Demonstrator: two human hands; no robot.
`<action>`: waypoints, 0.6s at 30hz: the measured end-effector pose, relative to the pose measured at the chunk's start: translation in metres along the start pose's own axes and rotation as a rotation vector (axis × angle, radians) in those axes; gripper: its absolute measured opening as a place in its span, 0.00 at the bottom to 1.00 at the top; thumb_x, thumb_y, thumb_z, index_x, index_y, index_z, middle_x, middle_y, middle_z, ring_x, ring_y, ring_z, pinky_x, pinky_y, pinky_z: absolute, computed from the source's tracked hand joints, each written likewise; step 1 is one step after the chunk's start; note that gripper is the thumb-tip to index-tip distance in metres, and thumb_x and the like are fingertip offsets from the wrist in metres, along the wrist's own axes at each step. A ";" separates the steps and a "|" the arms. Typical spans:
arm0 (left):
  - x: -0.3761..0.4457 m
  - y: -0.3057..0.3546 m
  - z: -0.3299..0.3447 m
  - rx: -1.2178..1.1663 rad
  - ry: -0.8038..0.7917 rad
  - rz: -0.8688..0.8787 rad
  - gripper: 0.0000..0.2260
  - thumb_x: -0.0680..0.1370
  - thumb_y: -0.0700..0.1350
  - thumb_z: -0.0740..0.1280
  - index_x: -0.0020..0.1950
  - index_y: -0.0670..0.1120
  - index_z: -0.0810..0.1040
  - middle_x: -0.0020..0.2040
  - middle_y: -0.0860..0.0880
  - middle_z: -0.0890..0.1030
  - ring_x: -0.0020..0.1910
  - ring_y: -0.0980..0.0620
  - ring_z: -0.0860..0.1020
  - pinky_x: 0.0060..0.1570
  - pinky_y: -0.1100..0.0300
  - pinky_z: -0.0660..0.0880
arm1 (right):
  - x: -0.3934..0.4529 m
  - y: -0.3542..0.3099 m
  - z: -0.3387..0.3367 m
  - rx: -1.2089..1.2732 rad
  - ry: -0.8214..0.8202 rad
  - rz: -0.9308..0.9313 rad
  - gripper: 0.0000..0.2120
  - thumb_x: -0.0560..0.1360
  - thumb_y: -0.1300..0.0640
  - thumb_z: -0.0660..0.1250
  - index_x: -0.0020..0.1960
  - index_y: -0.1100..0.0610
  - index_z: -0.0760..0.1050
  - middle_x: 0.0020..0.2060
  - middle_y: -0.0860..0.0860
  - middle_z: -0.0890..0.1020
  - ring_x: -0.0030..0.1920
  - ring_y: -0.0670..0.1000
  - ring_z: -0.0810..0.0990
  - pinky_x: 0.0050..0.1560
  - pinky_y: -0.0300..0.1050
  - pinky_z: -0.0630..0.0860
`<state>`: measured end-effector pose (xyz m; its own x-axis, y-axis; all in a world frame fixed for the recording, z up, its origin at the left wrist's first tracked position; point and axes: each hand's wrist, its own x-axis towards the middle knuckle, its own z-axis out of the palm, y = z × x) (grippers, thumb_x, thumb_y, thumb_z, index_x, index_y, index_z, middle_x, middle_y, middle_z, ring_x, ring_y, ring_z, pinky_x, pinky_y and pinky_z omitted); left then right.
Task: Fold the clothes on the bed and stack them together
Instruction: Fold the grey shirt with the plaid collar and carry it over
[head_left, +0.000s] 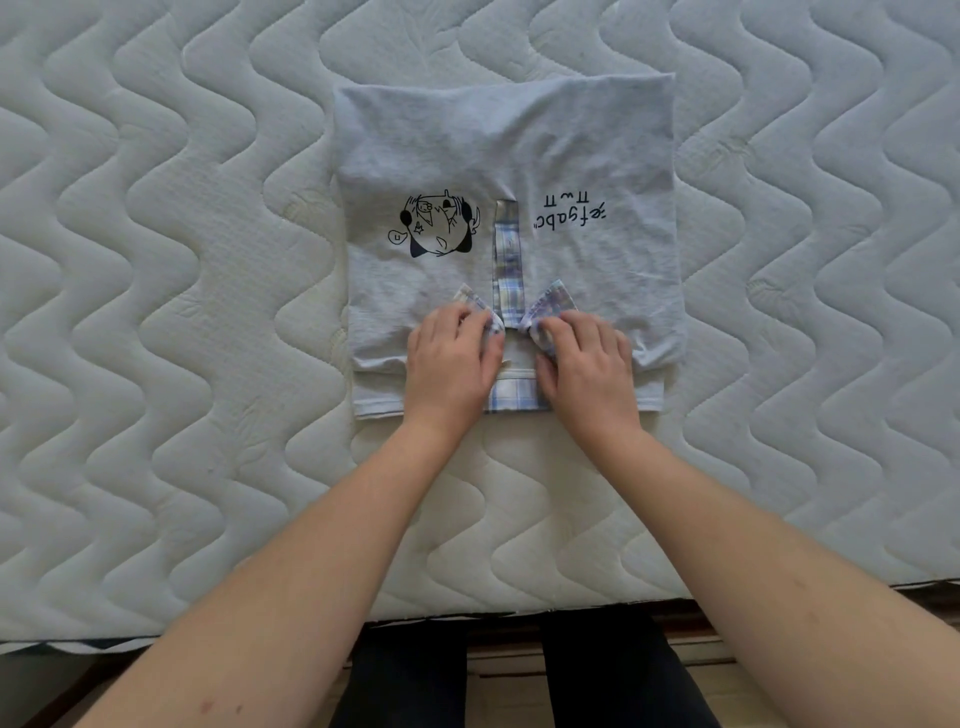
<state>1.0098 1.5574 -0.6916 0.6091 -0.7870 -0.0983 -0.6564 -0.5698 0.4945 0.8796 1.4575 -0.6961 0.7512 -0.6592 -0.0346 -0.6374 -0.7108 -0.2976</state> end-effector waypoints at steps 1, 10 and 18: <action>0.007 0.007 -0.001 -0.061 -0.023 -0.084 0.14 0.80 0.50 0.64 0.57 0.42 0.80 0.53 0.43 0.78 0.55 0.41 0.75 0.56 0.47 0.70 | 0.003 0.001 -0.001 0.001 0.013 0.008 0.14 0.71 0.57 0.74 0.55 0.58 0.80 0.52 0.56 0.81 0.52 0.60 0.80 0.53 0.54 0.72; 0.058 0.023 0.001 0.010 -0.207 -0.457 0.07 0.79 0.51 0.64 0.49 0.52 0.81 0.52 0.50 0.81 0.56 0.47 0.75 0.52 0.53 0.64 | 0.003 0.006 -0.002 0.028 0.158 -0.129 0.03 0.73 0.60 0.72 0.47 0.56 0.83 0.43 0.51 0.83 0.44 0.57 0.80 0.44 0.49 0.72; 0.043 0.020 -0.001 -0.017 -0.114 -0.401 0.08 0.79 0.52 0.65 0.50 0.49 0.75 0.51 0.50 0.77 0.53 0.48 0.73 0.51 0.54 0.62 | -0.011 0.022 -0.012 0.275 -0.039 0.293 0.15 0.78 0.51 0.68 0.63 0.54 0.78 0.55 0.52 0.81 0.59 0.57 0.76 0.59 0.53 0.65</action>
<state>1.0236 1.5127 -0.6850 0.7614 -0.5251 -0.3802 -0.3689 -0.8332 0.4120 0.8553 1.4457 -0.6906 0.5539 -0.8104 -0.1909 -0.7599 -0.3984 -0.5136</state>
